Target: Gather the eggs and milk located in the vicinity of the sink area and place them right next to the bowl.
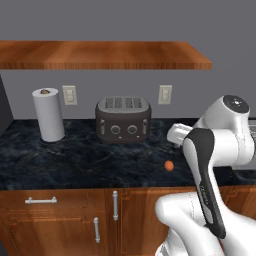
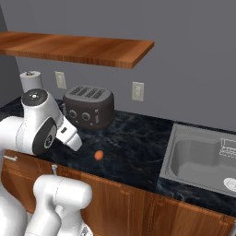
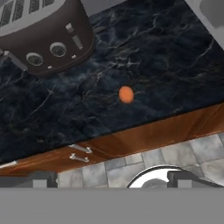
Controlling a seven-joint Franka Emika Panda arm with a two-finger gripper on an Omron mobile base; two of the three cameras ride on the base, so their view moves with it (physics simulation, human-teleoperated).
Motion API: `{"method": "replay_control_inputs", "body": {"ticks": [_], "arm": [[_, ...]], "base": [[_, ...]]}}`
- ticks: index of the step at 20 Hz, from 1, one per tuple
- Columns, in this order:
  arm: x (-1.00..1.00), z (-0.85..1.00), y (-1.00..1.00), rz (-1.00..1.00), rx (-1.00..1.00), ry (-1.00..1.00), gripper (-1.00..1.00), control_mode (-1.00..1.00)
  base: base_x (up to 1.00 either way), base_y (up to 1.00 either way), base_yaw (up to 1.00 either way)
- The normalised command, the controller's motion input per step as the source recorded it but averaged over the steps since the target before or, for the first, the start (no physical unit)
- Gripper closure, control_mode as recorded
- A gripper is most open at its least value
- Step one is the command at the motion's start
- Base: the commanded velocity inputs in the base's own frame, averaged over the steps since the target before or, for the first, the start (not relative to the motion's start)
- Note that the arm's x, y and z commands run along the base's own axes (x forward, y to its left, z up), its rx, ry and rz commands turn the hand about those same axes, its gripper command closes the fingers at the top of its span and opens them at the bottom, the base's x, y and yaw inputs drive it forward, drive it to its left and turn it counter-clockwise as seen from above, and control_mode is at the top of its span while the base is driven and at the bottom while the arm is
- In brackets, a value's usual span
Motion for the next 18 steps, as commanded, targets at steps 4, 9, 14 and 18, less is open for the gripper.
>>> {"method": "replay_control_inputs", "body": {"ticks": [4, 9, 14, 18], "arm": [[0.03, -0.35, -0.04, 0.12, -0.05, 0.01, -1.0, -1.0], [0.04, -0.5, -0.04, 0.05, -0.08, -0.03, -1.0, -1.0], [0.18, -0.53, -0.07, 0.04, -0.07, -0.04, -1.0, -1.0], [0.3, -0.41, -0.16, 0.06, -0.02, 0.0, -1.0, -1.0]], "base": [[0.0, 0.0, 0.0], [0.0, 0.0, 0.0], [0.0, 0.0, 0.0], [0.0, 0.0, 0.0]]}}
